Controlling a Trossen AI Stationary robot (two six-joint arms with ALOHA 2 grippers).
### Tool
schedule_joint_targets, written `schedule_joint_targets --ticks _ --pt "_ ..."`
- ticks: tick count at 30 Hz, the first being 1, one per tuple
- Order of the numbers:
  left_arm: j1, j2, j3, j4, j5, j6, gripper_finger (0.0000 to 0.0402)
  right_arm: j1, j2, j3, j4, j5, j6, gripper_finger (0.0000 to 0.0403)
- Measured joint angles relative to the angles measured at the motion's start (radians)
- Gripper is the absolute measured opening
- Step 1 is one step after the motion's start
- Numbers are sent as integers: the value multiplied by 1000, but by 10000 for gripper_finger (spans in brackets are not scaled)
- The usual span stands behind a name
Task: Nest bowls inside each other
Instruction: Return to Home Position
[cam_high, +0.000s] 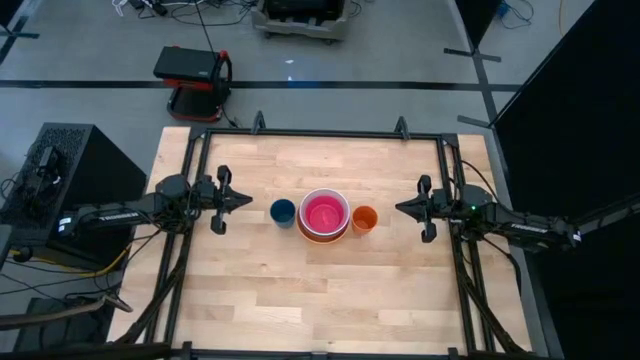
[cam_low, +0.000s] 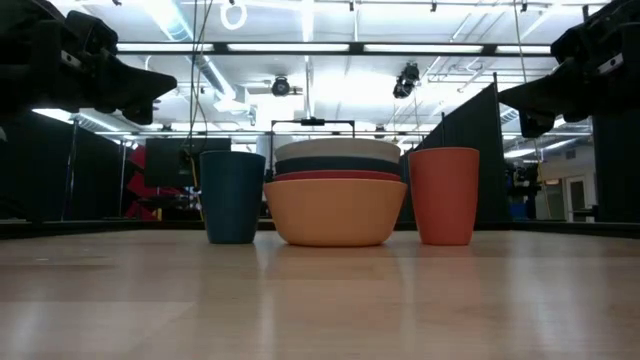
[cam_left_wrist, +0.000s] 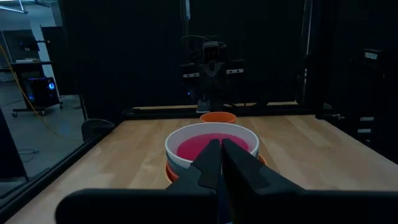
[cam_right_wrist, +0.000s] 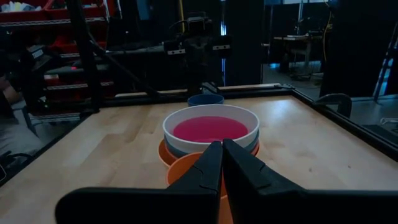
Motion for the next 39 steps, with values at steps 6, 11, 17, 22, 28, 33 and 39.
schedule_joint_targets --ticks 6,11,17,22,28,33,39 --pt "0 0 0 0 0 0 6 0 0 0 0 0 0 0" --pt "0 0 0 0 0 0 6 0 0 0 0 0 0 0" --pt "0 0 0 0 0 0 2 0 0 0 0 0 0 0" --pt "0 0 0 0 0 0 3 0 0 0 0 0 0 0" --pt "0 0 0 0 0 0 3 0 0 0 0 0 0 0" --pt "0 0 0 0 0 0 3 0 0 0 0 0 0 0" --pt "0 0 0 0 0 0 1 0 0 0 0 0 0 0"
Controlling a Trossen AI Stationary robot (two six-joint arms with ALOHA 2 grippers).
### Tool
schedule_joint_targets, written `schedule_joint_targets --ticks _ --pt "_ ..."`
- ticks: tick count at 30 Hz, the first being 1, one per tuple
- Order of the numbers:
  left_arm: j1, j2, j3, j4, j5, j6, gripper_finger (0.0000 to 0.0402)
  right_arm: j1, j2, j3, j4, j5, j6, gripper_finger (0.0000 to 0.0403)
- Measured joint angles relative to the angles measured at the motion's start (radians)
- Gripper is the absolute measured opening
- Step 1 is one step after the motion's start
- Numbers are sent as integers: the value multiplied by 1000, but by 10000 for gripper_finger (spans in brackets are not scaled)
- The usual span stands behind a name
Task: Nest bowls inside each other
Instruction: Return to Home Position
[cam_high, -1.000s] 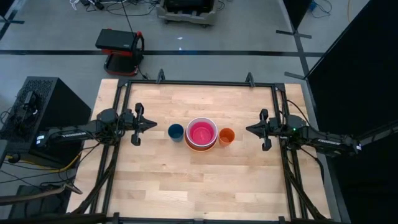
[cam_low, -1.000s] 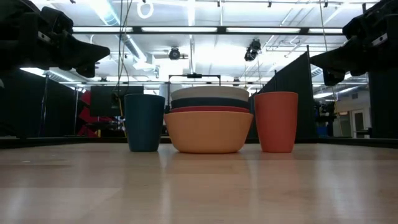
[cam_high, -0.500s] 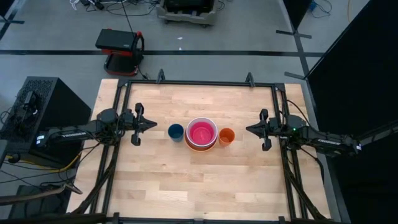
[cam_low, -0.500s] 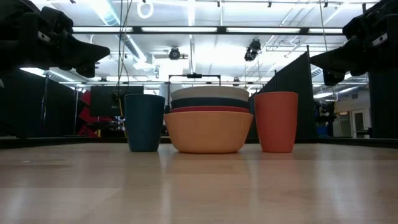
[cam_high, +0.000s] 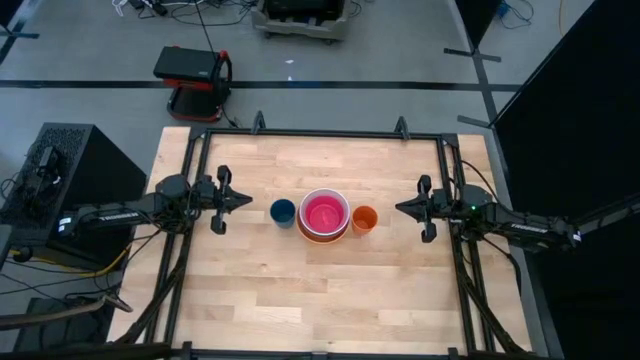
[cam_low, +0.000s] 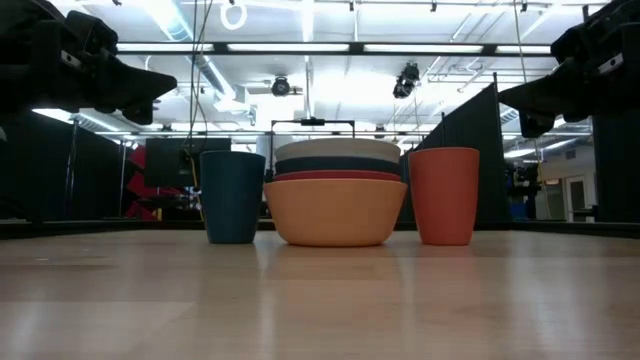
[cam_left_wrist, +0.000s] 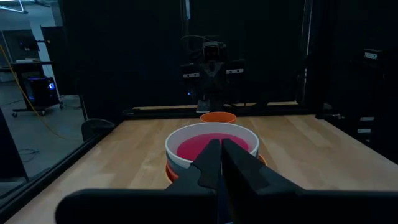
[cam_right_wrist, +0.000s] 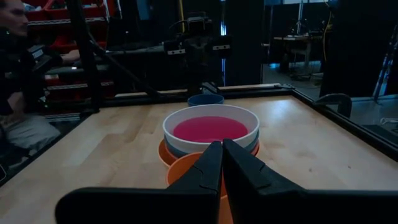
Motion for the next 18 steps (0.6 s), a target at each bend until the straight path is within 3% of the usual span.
schedule_joint_targets --ticks 18 --pt "0 0 0 0 0 0 6 0 0 0 0 0 0 0"
